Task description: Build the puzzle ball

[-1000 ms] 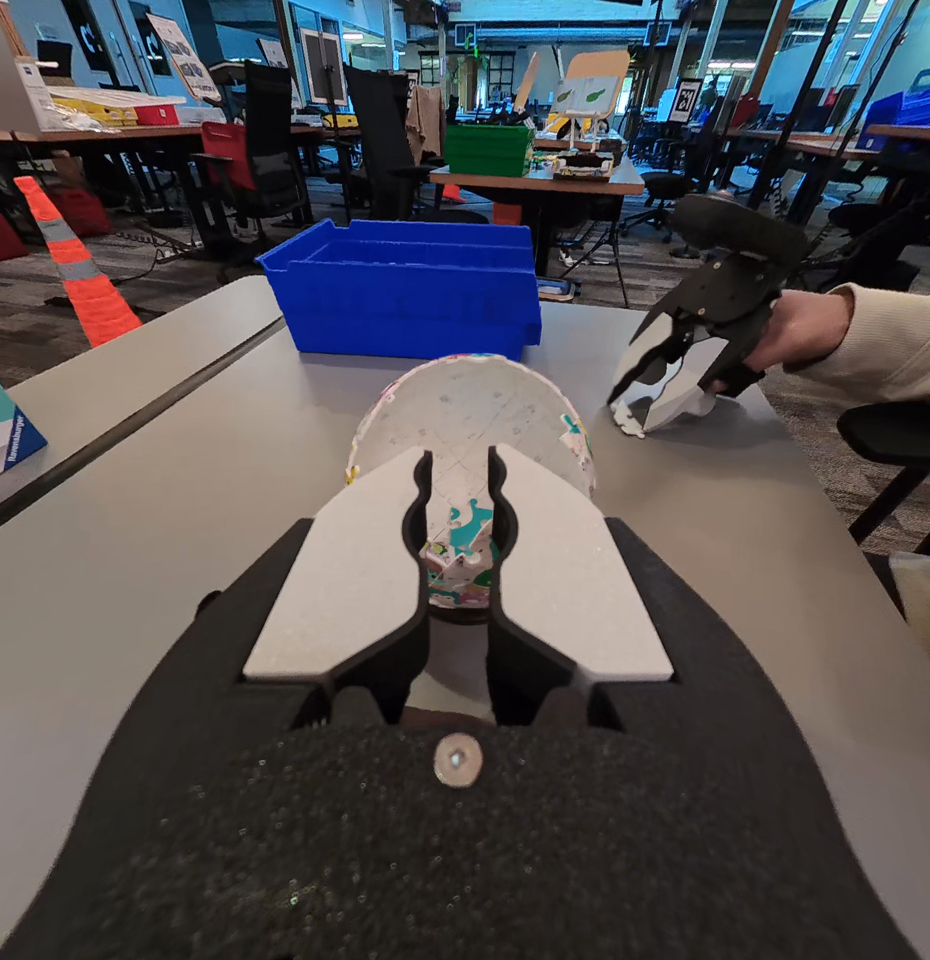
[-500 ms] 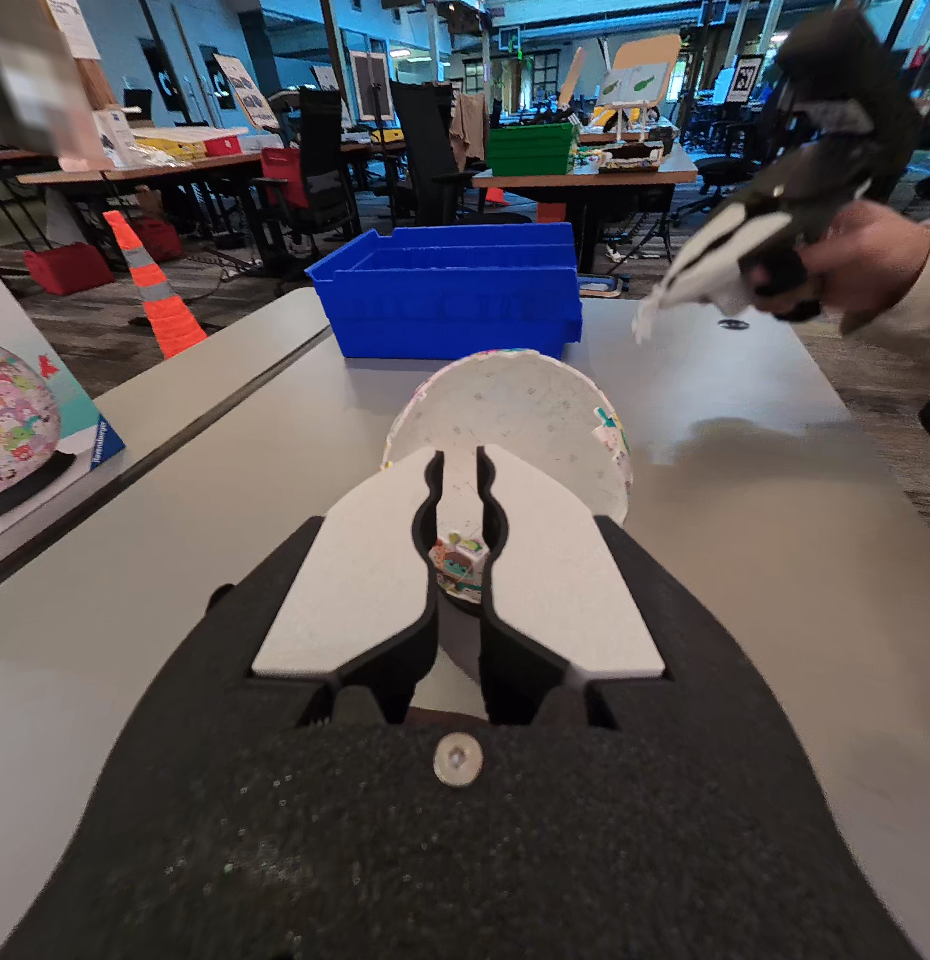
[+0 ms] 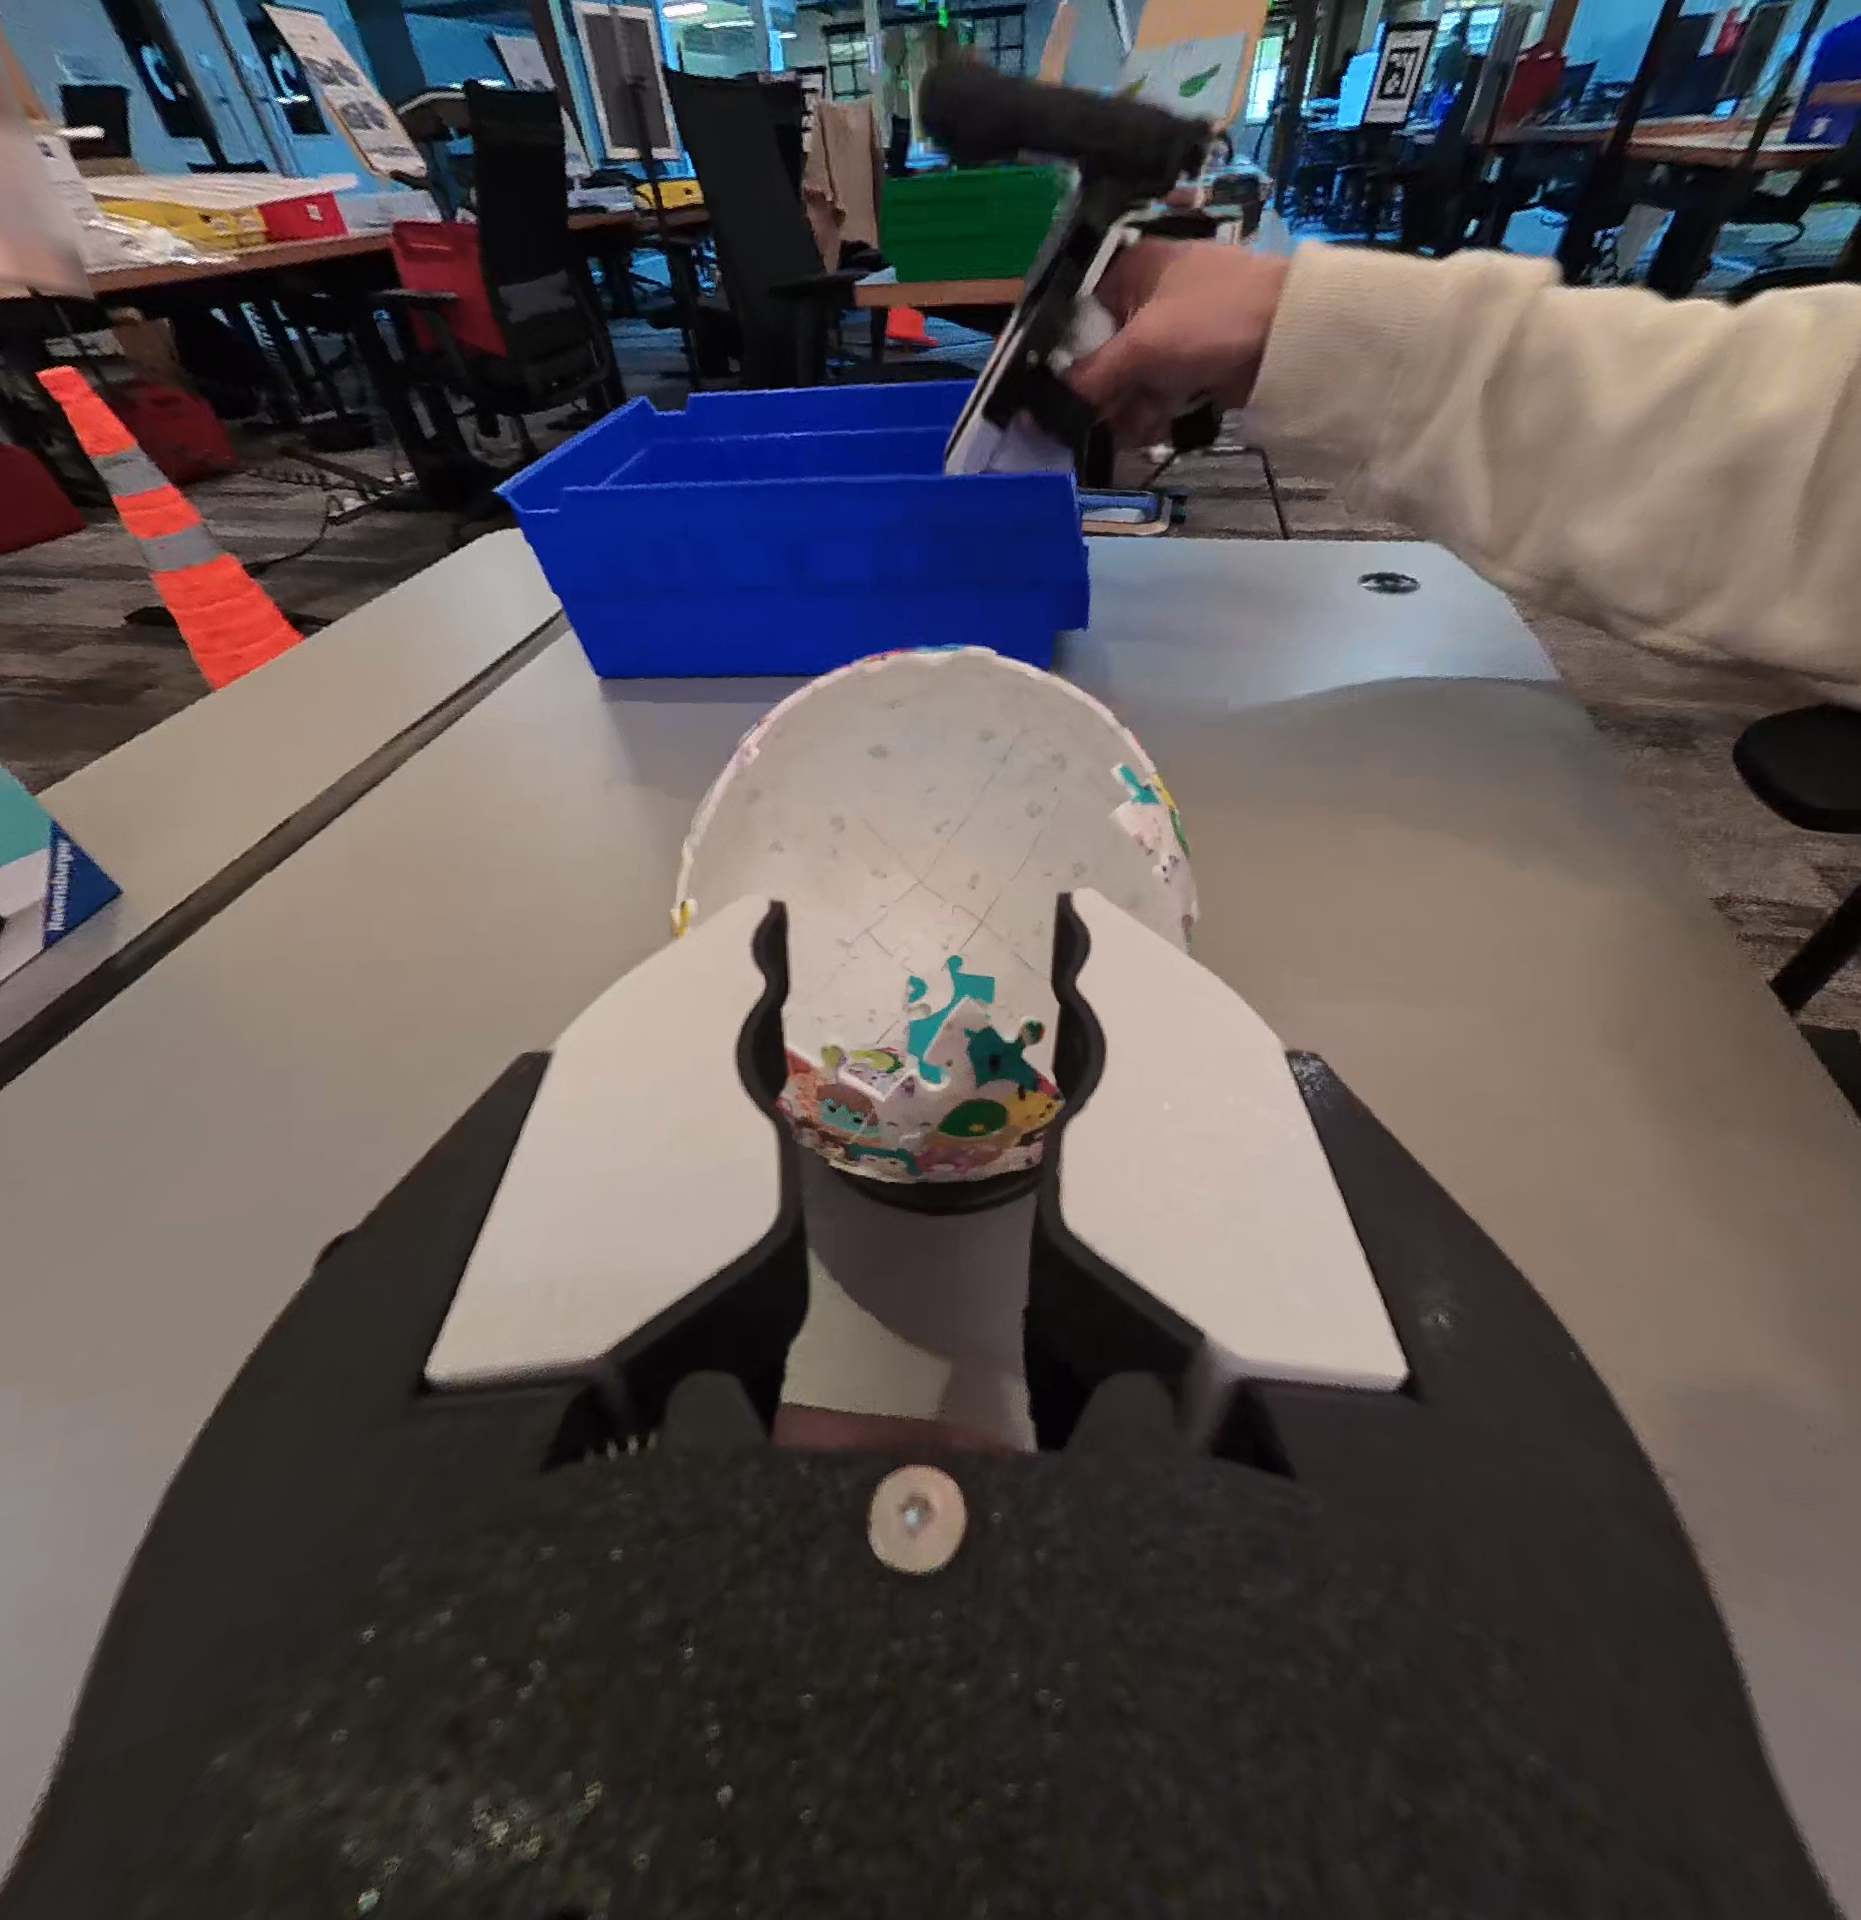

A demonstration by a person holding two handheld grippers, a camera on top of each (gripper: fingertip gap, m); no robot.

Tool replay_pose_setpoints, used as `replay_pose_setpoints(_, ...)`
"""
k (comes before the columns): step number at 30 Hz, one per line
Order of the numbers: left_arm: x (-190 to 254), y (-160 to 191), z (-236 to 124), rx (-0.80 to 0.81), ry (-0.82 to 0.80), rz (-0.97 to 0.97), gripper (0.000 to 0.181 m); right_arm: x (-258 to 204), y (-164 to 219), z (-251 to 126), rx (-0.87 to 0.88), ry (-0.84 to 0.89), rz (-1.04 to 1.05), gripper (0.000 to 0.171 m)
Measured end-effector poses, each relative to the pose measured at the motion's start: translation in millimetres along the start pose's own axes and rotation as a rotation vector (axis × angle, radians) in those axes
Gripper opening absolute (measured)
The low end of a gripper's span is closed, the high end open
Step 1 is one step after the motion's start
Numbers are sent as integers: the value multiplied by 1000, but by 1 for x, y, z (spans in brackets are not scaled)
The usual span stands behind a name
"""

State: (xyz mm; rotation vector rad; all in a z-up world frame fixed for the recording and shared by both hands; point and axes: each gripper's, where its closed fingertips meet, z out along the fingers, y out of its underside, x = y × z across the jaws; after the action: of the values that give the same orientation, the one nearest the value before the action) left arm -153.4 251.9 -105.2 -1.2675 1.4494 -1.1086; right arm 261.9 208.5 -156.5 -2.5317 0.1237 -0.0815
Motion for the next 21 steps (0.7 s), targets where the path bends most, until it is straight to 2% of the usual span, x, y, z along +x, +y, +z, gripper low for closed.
replay_pose_setpoints(2, -1, -1, 0, 9, -13, -3, 48, -34, -30, -37, 133, 42, -92, 26)
replay_pose_setpoints(3, 0, -1, 1, 10, -9, -6, 48, -66, -45, -55, 207, 26, -149, 27)
replay_pose_setpoints(5, -4, 2, 3, -8, -37, 1, 48, -166, -63, -82, 339, -147, -291, 30)
replay_pose_setpoints(7, -13, 6, 4, -30, -98, -5, 48, -272, -59, -93, 389, -348, -429, 35)
replay_pose_setpoints(8, -18, 8, 4, -37, -126, -21, 48, -308, -53, -90, 373, -370, -489, 35)
replay_pose_setpoints(10, -20, 9, 4, -31, -129, -70, 47, -352, -44, -78, 334, -337, -596, 40)
replay_pose_setpoints(12, -22, 11, 5, -45, -136, -99, 46, -368, -44, -69, 310, -267, -654, 37)
replay_pose_setpoints(15, -22, 18, 9, -93, -156, -75, 41, -348, -44, -53, 215, -40, -736, 26)
replay_pose_setpoints(18, -22, 21, 13, -108, -176, -73, 33, -349, -46, -52, 238, 4, -763, 14)
replay_pose_setpoints(21, -24, 22, 13, -120, -207, -39, 24, -350, -47, -54, 286, -56, -688, 12)
